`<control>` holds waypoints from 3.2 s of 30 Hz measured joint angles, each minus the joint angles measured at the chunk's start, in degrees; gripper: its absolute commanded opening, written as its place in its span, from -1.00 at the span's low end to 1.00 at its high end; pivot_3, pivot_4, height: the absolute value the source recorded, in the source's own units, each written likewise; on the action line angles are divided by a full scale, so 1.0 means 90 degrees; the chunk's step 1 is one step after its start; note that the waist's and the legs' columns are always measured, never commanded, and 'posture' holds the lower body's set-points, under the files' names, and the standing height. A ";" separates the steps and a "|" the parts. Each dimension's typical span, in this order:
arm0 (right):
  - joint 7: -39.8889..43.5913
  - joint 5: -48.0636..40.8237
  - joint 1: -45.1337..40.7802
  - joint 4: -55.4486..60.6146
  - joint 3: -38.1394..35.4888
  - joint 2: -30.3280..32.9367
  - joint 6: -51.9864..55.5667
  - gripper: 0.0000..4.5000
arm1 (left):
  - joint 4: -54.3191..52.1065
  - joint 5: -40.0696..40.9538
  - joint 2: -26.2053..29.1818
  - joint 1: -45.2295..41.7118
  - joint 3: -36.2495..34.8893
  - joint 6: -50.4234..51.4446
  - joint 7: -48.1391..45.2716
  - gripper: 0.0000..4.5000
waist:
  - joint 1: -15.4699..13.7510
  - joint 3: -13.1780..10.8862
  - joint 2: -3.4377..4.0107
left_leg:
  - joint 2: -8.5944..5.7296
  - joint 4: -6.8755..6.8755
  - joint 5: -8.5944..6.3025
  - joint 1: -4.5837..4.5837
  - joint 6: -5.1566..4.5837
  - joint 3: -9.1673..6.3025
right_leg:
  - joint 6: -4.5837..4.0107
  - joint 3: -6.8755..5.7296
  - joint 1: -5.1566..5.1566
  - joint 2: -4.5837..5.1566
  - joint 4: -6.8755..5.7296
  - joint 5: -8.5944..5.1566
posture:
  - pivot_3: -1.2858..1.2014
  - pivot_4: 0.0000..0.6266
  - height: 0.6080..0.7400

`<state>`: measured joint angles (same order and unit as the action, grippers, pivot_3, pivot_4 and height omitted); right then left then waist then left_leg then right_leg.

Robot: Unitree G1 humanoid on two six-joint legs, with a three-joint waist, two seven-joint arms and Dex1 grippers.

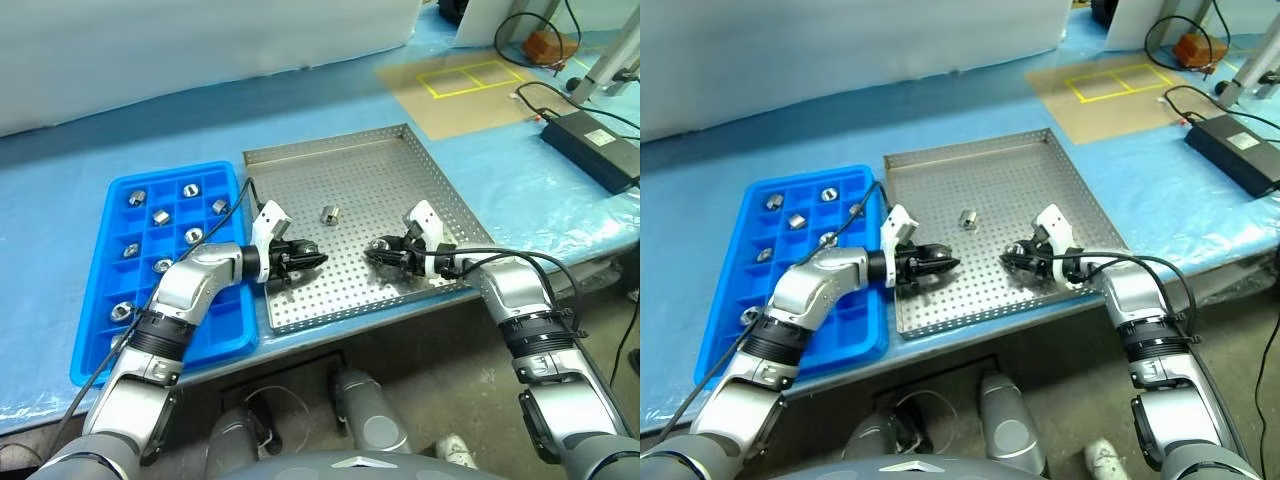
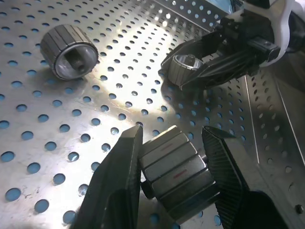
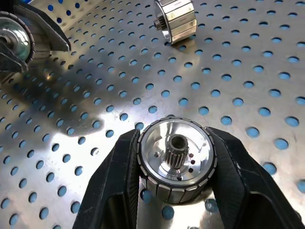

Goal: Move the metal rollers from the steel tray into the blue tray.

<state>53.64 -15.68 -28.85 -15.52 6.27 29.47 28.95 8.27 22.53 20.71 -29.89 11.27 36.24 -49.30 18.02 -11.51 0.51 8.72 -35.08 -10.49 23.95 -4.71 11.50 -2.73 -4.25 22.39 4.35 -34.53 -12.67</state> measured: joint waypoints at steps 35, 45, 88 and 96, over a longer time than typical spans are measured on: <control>-0.0137 -0.0279 -0.0320 -0.0129 -0.0195 -0.0499 0.0363 0.78 | 0.0225 -0.0300 -0.0005 -0.0209 -0.0256 0.0230 0.0103 0.72 | 0.0197 0.0003 0.0008 | -0.0004 0.0002 -0.0002 0.0015 0.0001 -0.0010 | 0.0016 -0.0014 0.0004 0.0003 0.0011 -0.0009 | -0.54 -0.52 1.00; 0.0452 -0.0446 -0.0242 0.1153 0.0159 -0.0329 0.0560 0.78 | -0.2317 0.2048 0.0856 0.0499 -0.2207 0.1777 -0.0068 0.72 | 0.0202 -0.0003 0.0009 | 0.0007 0.0016 0.0007 0.0041 -0.0013 -0.0007 | -0.0027 -0.0014 0.0044 -0.0002 -0.0002 0.0002 | -0.52 -0.52 1.00; 0.1934 0.1442 -0.1669 -0.1943 0.1884 -0.1454 -0.2591 -0.11 | -0.4249 0.1112 0.2622 0.4482 -0.2993 -0.1403 -0.0818 0.74 | -0.0541 -0.0014 -0.0006 | 0.0007 0.0039 0.0016 -0.0076 0.0042 0.0003 | -0.0038 0.0020 -0.0032 -0.0001 -0.0040 -0.0003 | -0.36 -0.52 1.00; 0.2158 0.1348 -0.1601 -0.1511 0.1813 -0.1411 -0.2244 -0.43 | -0.4256 0.1636 0.2677 0.4514 -0.3435 -0.1094 -0.0808 0.74 | -0.0544 -0.0014 -0.0007 | 0.0008 0.0043 0.0016 -0.0071 0.0042 0.0007 | -0.0039 0.0022 -0.0024 -0.0004 -0.0043 -0.0002 | -0.34 -0.52 1.00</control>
<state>73.06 -3.55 -43.27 -29.12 22.59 16.77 8.76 -30.03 37.25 44.80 10.73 -19.65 26.39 -56.57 13.13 -11.64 0.45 8.79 -34.70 -10.35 23.31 -4.33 11.56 -3.08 -4.05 22.18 4.32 -34.91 -12.69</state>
